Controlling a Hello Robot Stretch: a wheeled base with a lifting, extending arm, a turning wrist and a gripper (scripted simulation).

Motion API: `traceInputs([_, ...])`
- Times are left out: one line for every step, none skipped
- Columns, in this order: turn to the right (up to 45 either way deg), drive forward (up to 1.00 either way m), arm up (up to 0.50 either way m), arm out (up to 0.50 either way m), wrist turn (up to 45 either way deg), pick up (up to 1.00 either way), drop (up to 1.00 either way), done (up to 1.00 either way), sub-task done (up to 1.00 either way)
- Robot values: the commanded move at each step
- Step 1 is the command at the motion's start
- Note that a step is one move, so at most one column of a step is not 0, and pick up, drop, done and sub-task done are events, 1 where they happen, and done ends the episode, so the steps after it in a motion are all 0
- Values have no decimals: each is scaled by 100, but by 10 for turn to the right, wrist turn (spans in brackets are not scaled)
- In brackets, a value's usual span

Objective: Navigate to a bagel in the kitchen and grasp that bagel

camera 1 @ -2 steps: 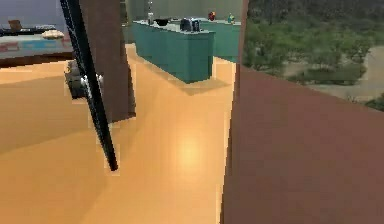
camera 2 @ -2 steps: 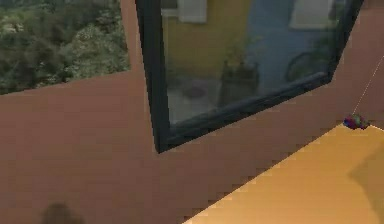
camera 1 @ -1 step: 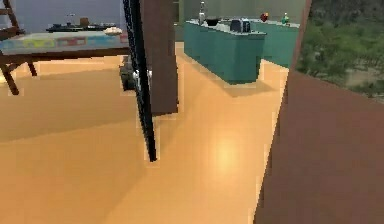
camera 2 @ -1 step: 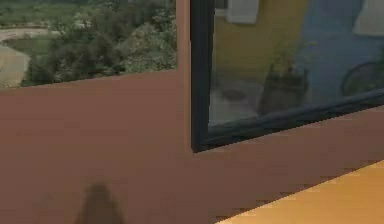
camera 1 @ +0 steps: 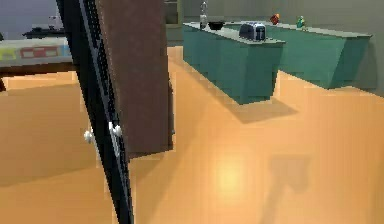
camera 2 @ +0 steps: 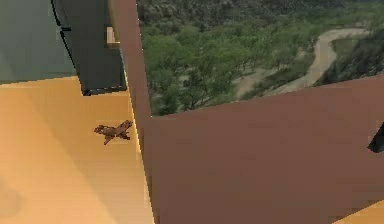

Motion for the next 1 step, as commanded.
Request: traceInputs([90,0,0,0,0,0,0,0,0])
